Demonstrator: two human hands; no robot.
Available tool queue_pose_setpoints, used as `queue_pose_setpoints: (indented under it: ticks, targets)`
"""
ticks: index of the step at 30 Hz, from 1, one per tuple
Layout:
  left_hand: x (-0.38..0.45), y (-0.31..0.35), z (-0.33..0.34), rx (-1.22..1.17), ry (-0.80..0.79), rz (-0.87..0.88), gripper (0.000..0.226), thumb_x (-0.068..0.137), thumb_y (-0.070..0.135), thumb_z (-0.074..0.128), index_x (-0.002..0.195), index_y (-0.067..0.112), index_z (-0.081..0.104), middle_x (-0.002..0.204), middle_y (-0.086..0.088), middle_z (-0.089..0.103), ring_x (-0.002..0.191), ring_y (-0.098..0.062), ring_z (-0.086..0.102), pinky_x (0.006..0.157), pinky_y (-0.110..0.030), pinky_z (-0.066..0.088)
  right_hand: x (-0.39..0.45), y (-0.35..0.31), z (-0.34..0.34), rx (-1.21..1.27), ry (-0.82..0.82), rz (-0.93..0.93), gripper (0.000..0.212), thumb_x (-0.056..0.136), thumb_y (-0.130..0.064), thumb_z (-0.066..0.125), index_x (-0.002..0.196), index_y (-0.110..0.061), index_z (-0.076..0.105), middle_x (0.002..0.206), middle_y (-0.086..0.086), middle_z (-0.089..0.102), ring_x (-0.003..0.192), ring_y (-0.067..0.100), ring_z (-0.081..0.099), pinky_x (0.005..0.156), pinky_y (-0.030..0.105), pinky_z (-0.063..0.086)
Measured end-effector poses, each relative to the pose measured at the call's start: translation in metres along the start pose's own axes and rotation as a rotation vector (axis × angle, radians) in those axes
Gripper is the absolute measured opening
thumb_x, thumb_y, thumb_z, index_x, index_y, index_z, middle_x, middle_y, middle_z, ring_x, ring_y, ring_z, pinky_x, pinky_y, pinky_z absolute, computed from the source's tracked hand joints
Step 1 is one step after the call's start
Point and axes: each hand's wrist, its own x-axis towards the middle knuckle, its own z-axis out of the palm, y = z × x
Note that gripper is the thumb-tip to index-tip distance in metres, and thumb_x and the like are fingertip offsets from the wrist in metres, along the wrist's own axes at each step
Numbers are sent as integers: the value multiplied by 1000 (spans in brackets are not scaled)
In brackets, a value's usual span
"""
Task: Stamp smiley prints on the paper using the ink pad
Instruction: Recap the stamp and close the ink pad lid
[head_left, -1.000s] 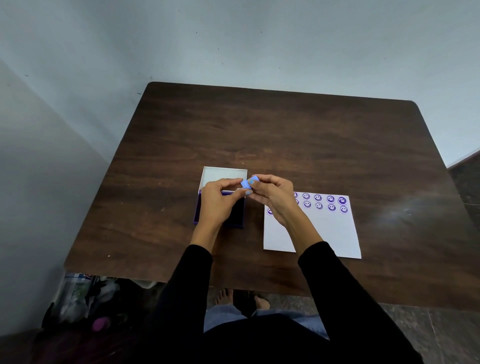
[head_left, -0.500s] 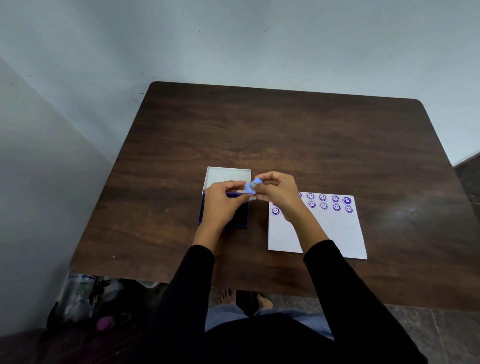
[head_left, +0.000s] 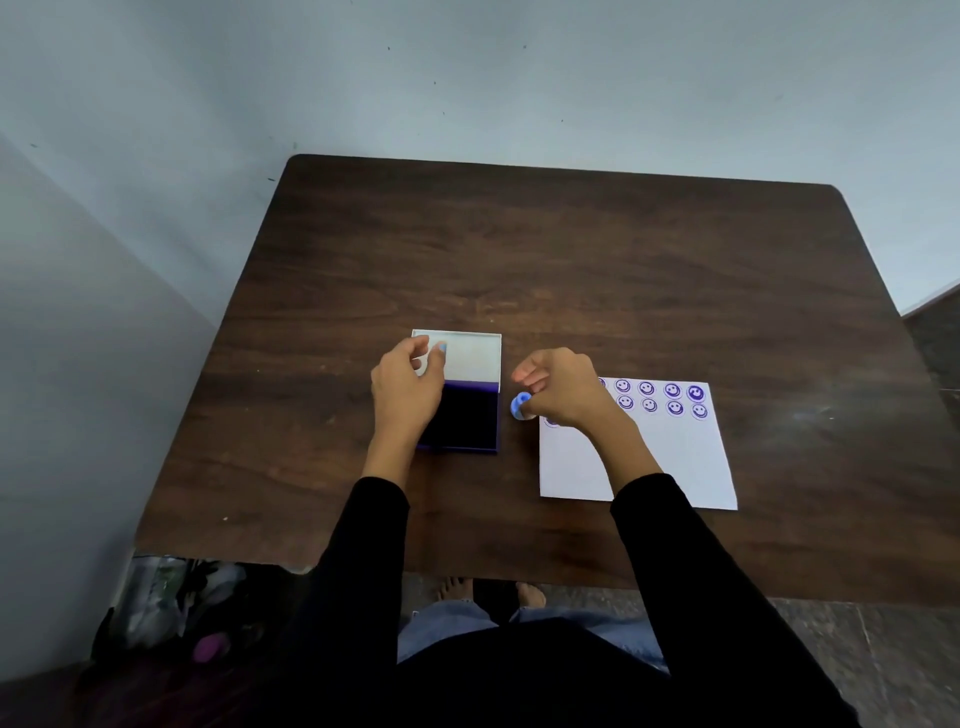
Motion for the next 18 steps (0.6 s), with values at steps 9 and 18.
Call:
queue_pose_setpoints:
  ticks: [9, 18]
  targets:
    - [25, 0, -11, -67, 22, -159, 49, 97, 51, 38, 73, 12, 56, 85, -6, 64, 83, -20, 56, 77, -34, 42, 22, -29, 6, 142, 191, 92, 33, 86, -8, 49, 118, -4, 58, 119, 15, 64, 115, 30, 56, 99, 34, 44]
    - [37, 0, -9, -150, -98, -340, 59, 93, 63, 26, 69, 16, 50, 75, 5, 56, 76, -12, 54, 67, -26, 38, 33, -46, 24, 221, 166, 211, 36, 83, -11, 47, 117, 2, 52, 109, 17, 63, 106, 34, 54, 86, 35, 44]
